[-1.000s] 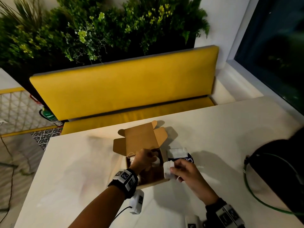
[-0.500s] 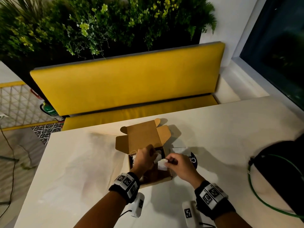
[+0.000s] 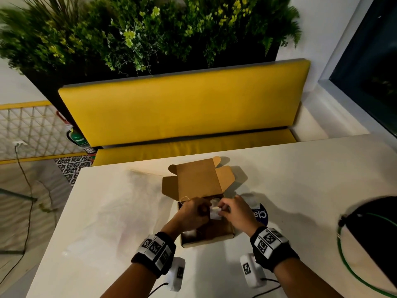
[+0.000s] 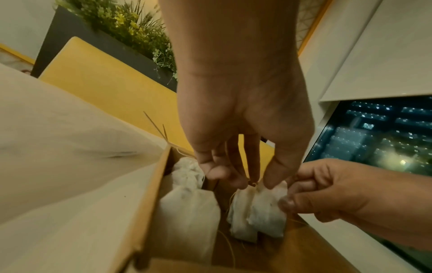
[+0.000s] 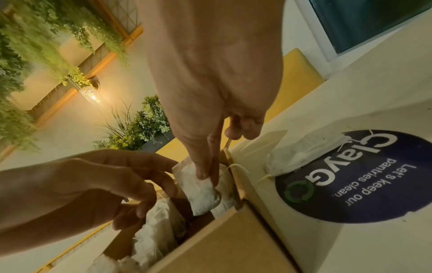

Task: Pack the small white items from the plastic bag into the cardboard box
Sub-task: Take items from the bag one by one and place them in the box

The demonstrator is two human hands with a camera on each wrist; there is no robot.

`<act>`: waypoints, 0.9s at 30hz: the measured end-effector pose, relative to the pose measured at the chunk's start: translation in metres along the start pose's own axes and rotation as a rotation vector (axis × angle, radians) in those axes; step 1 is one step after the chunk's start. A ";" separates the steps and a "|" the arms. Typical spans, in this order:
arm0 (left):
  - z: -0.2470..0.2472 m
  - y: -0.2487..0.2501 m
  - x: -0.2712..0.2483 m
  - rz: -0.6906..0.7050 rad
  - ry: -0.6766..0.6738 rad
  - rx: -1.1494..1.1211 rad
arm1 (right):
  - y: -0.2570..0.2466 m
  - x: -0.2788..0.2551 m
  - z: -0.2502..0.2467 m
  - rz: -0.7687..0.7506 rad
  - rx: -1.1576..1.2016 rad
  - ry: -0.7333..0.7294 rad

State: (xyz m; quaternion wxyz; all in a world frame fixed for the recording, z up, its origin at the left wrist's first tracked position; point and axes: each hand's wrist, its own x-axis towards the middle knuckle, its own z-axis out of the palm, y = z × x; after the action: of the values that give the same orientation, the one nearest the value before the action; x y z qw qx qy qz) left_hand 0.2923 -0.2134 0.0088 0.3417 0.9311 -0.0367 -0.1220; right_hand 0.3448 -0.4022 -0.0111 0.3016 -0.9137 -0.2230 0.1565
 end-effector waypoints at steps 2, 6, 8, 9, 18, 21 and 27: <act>0.003 0.000 0.000 0.008 -0.012 0.005 | 0.000 0.001 -0.001 -0.002 -0.009 -0.018; 0.012 0.001 0.003 -0.019 0.029 -0.003 | -0.004 0.000 -0.004 -0.003 -0.007 -0.056; 0.015 0.001 0.005 -0.060 0.047 -0.010 | -0.003 0.000 -0.004 0.004 0.002 -0.068; 0.015 0.001 0.007 -0.087 0.044 -0.023 | -0.001 0.000 -0.003 0.005 0.014 -0.062; 0.019 0.007 0.021 -0.220 0.003 -0.067 | -0.001 -0.002 -0.007 -0.050 -0.128 0.069; 0.020 0.009 0.023 -0.233 -0.019 -0.064 | -0.002 -0.001 -0.006 -0.056 -0.157 0.061; 0.021 0.013 0.026 -0.237 -0.001 -0.019 | -0.003 0.004 -0.004 -0.065 -0.188 0.095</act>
State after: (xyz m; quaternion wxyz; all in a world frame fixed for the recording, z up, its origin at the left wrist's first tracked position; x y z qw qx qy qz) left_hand 0.3125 -0.2403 -0.0042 0.3337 0.9256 0.0746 -0.1624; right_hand 0.3489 -0.3996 -0.0067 0.2299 -0.9366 -0.2514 0.0815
